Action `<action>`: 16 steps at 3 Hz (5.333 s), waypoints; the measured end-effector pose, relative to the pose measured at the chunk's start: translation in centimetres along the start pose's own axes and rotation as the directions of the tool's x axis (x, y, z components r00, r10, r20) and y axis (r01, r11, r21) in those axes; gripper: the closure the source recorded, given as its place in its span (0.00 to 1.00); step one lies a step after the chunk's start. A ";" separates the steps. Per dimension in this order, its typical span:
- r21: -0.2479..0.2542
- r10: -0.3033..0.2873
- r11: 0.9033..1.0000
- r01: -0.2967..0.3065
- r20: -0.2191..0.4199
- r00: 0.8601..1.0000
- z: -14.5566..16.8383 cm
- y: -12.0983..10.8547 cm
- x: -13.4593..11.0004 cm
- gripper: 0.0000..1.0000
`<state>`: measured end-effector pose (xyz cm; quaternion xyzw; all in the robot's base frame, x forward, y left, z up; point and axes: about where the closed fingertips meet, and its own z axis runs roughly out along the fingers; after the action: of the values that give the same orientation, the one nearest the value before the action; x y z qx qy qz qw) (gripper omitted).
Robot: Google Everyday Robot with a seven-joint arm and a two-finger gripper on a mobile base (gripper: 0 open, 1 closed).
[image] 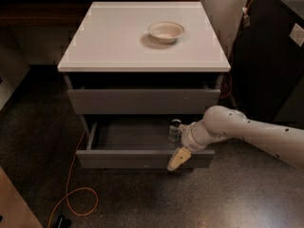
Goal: Pick 7up can from middle drawer and place on counter
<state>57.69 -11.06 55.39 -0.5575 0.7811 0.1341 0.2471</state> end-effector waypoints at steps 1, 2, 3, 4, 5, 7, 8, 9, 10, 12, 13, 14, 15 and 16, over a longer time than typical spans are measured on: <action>0.083 0.087 0.993 -0.087 0.003 0.996 0.8 -2.1 -0.1 0.00; 0.161 0.171 0.972 -0.169 -0.002 0.985 2.5 -4.4 0.6 0.00; 0.201 0.254 0.947 -0.251 0.012 0.967 4.2 -6.8 1.3 0.00; 0.224 0.299 0.925 -0.305 0.062 0.952 5.8 -9.1 1.6 0.00; 0.235 0.325 0.908 -0.346 0.124 0.938 7.0 -11.2 1.9 0.00; 0.237 0.346 0.890 -0.390 0.207 0.915 9.6 -14.6 2.4 0.00; 0.249 0.353 0.880 -0.405 0.228 0.907 10.3 -15.8 3.1 0.00; 0.261 0.353 0.871 -0.415 0.254 0.901 10.9 -16.8 3.7 0.00; 0.265 0.353 0.867 -0.422 0.272 0.895 11.4 -17.7 4.0 0.17; 0.258 0.334 0.877 -0.406 0.280 0.900 11.3 -18.2 3.7 0.64; 0.218 0.294 0.908 -0.358 0.279 0.914 10.6 -16.8 2.5 0.88; 0.169 0.237 0.941 -0.295 0.296 0.925 9.1 -14.3 0.5 1.00; 0.110 0.167 0.970 -0.216 0.341 0.925 6.4 -10.4 -2.2 1.00; 0.085 0.111 0.985 -0.152 0.370 0.922 3.9 -8.1 -4.2 1.00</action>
Offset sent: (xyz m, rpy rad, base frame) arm 0.0814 -0.0209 -0.0405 -0.0356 -0.0656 -0.4097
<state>67.32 -8.59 54.88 -0.4544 0.7638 0.2072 0.4090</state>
